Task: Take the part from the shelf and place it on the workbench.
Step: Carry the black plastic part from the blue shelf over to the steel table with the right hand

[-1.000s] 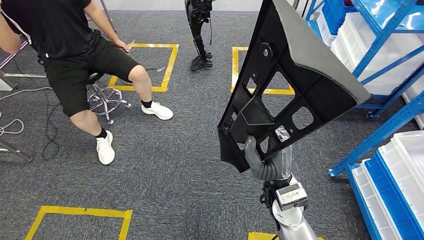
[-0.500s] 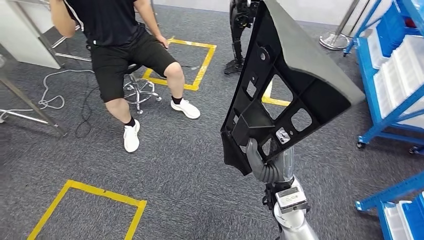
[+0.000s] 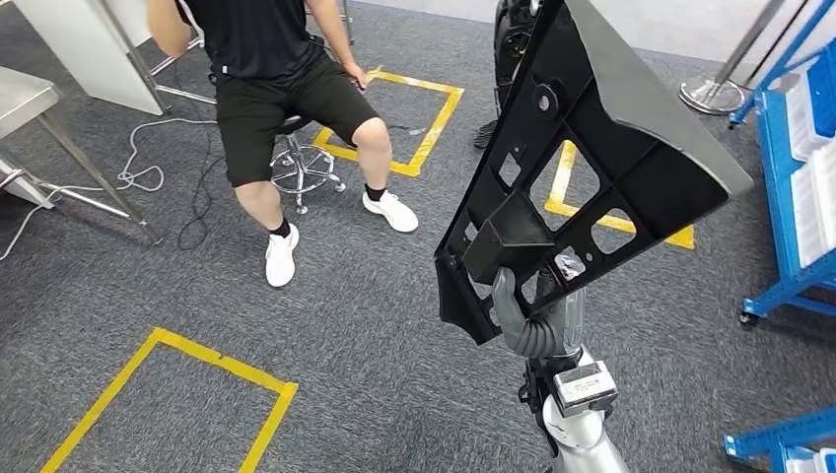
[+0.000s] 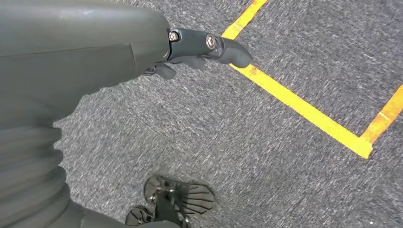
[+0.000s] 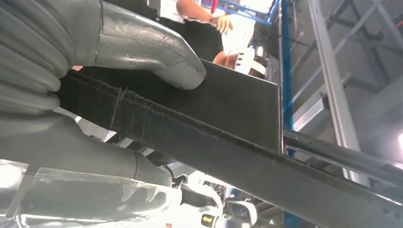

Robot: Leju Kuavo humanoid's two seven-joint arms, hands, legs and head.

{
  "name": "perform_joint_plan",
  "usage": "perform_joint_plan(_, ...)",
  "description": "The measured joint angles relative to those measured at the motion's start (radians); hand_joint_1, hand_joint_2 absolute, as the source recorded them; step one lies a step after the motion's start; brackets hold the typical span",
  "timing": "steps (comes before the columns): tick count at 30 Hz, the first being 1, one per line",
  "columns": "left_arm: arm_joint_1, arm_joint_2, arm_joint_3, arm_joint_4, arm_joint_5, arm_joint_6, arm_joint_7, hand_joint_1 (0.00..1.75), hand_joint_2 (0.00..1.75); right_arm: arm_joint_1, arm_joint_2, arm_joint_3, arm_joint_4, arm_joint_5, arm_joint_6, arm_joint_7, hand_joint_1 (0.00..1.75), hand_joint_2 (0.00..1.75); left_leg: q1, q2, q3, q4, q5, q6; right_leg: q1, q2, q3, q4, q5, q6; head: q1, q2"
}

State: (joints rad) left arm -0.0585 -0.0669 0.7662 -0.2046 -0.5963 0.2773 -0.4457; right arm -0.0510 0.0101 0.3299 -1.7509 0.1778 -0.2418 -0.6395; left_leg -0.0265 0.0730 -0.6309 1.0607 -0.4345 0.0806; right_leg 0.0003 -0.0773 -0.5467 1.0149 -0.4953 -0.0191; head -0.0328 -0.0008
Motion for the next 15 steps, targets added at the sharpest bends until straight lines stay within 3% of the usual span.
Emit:
perform_joint_plan(1, -0.002, 0.003, 0.001, 0.000, 0.000, 0.001, 0.000, 0.00, 1.75, 0.000, 0.000, 0.000, 0.000, 0.000, 0.000, -0.001, 1.75, 1.75, -0.007, 0.011, 0.008, -0.017, -0.002, 0.007, -0.001, -0.010, 0.003, -0.003, -0.002, 0.003, 0.000, 0.000)
perform_joint_plan(3, -0.003, 0.008, 0.003, -0.001, -0.001, 0.002, 0.000, 0.00, 1.75, 0.001, 0.002, -0.001, -0.002, 0.000, 0.000, -0.002, 1.75, 1.75, -0.010, -0.008, 0.022, -0.042, 0.003, 0.013, -0.001, -0.030, 0.013, -0.016, -0.003, 0.010, -0.003, 0.000)
perform_joint_plan(5, -0.001, 0.008, 0.004, 0.000, -0.001, 0.002, 0.000, 0.00, 1.75, -0.001, 0.005, -0.003, -0.006, 0.001, 0.000, -0.003, 1.75, 1.75, -0.002, -0.033, 0.056, -0.091, 0.023, 0.022, 0.002, -0.006, 0.016, -0.002, -0.014, 0.012, -0.002, 0.000)
perform_joint_plan(6, -0.002, 0.006, 0.004, 0.000, -0.002, 0.001, 0.000, 0.00, 1.75, -0.002, 0.005, -0.004, -0.007, 0.001, -0.001, -0.003, 1.75, 1.75, 0.005, -0.045, 0.072, -0.113, 0.033, 0.025, 0.002, 0.022, -0.001, 0.037, -0.030, 0.011, 0.000, 0.000)
perform_joint_plan(8, -0.006, 0.003, 0.005, 0.000, -0.003, -0.001, 0.000, 0.00, 1.75, -0.002, 0.003, -0.007, -0.008, 0.001, -0.001, -0.004, 1.75, 1.75, 0.012, -0.073, 0.079, -0.125, 0.042, 0.025, -0.006, 0.068, -0.072, 0.168, -0.074, 0.011, 0.004, 0.000)
perform_joint_plan(10, -0.006, -0.001, 0.005, 0.000, -0.004, -0.002, 0.000, 0.00, 1.75, 0.003, -0.001, -0.008, -0.008, 0.001, -0.001, -0.003, 1.75, 1.75, 0.017, -0.104, 0.078, -0.123, 0.039, 0.014, -0.016, 0.076, -0.128, 0.248, -0.088, 0.026, 0.005, 0.000)
perform_joint_plan(11, -0.005, -0.003, 0.005, 0.000, -0.005, -0.002, 0.000, 0.00, 1.75, 0.004, -0.002, -0.009, -0.008, 0.001, -0.001, -0.003, 1.75, 1.75, 0.021, -0.118, 0.078, -0.118, 0.035, 0.006, -0.023, 0.077, -0.129, 0.231, -0.069, 0.040, 0.005, 0.000)
perform_joint_plan(13, -0.002, -0.005, 0.005, 0.000, -0.005, -0.002, 0.000, 0.00, 1.75, 0.004, -0.003, -0.009, -0.008, 0.001, -0.001, -0.003, 1.75, 1.75, 0.032, -0.145, 0.075, -0.098, 0.021, -0.018, -0.040, 0.087, -0.081, 0.102, 0.000, 0.075, 0.006, 0.000)
perform_joint_plan(14, -0.002, -0.005, 0.005, 0.000, -0.005, -0.001, 0.001, 0.00, 1.75, 0.004, -0.003, -0.009, -0.008, 0.001, -0.001, -0.003, 1.75, 1.75, 0.035, -0.156, 0.069, -0.082, 0.011, -0.032, -0.044, 0.095, -0.054, 0.042, 0.025, 0.082, 0.007, 0.000)
perform_joint_plan(15, -0.002, -0.005, 0.005, 0.000, -0.005, 0.000, 0.001, 0.00, 1.75, 0.003, -0.003, -0.009, -0.008, 0.001, -0.001, -0.003, 1.75, 1.75, 0.037, -0.165, 0.063, -0.068, 0.002, -0.043, -0.046, 0.101, -0.037, 0.005, 0.039, 0.080, 0.008, 0.000)
